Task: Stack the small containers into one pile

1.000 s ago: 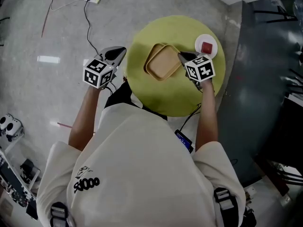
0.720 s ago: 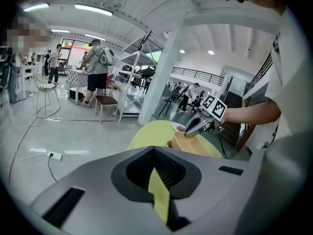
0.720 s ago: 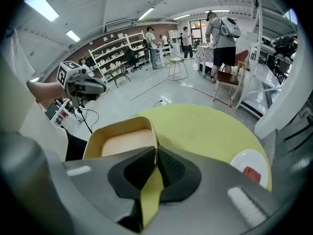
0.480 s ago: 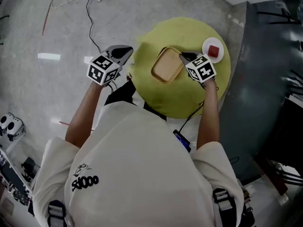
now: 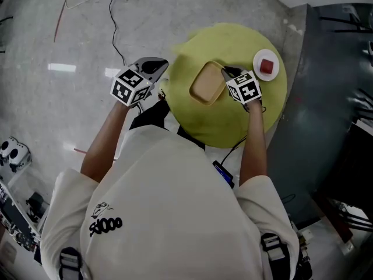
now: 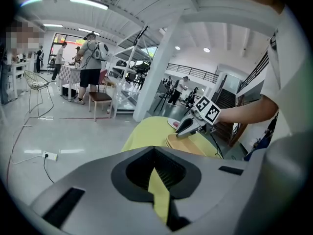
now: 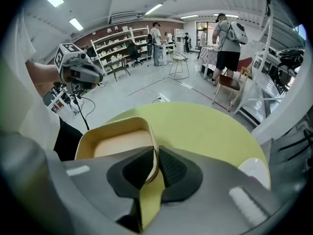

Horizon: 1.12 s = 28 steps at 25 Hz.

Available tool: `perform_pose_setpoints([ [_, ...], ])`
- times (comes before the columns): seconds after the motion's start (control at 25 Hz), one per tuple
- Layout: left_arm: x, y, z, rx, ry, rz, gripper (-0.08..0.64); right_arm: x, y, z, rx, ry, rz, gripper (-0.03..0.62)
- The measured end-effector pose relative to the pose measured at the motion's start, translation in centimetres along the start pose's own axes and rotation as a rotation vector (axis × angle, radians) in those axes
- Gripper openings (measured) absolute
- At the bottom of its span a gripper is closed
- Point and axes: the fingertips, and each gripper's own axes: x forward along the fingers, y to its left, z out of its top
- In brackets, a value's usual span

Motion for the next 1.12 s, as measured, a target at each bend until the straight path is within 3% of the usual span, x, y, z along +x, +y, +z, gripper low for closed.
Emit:
perform_pose_setpoints([
  [0.2,0.2,0.0,-0.6,-0.01,0.006,0.004,0.006,0.4,-0.1,0.0,0.056,-0.045,-0.023,0.057],
  [0.4,0.0,-0.6,-0.3,-0.001,0.004,-0.009,0.006,0.3,1.0,0.0,0.091,-0.061,-0.029,0.141],
  [0.72,0.9,-1.5,1.5,0.042,-0.02,-0.026,0.006,-4.1,0.1,1.6,0.202,-0.223,-0.12,0.141],
  [0.92,0.0,-2.8,4.6,0.098,-0.088,-0.028,0.006,-9.3,0.1,1.5,0.276,-0.343,-0.203,0.133],
  [1.12,-1.9,-4.2,8.7,0.205,-0.164,-0.011,0.006,-15.3,0.6,1.7,0.294,-0.462,-0.325,0.056],
])
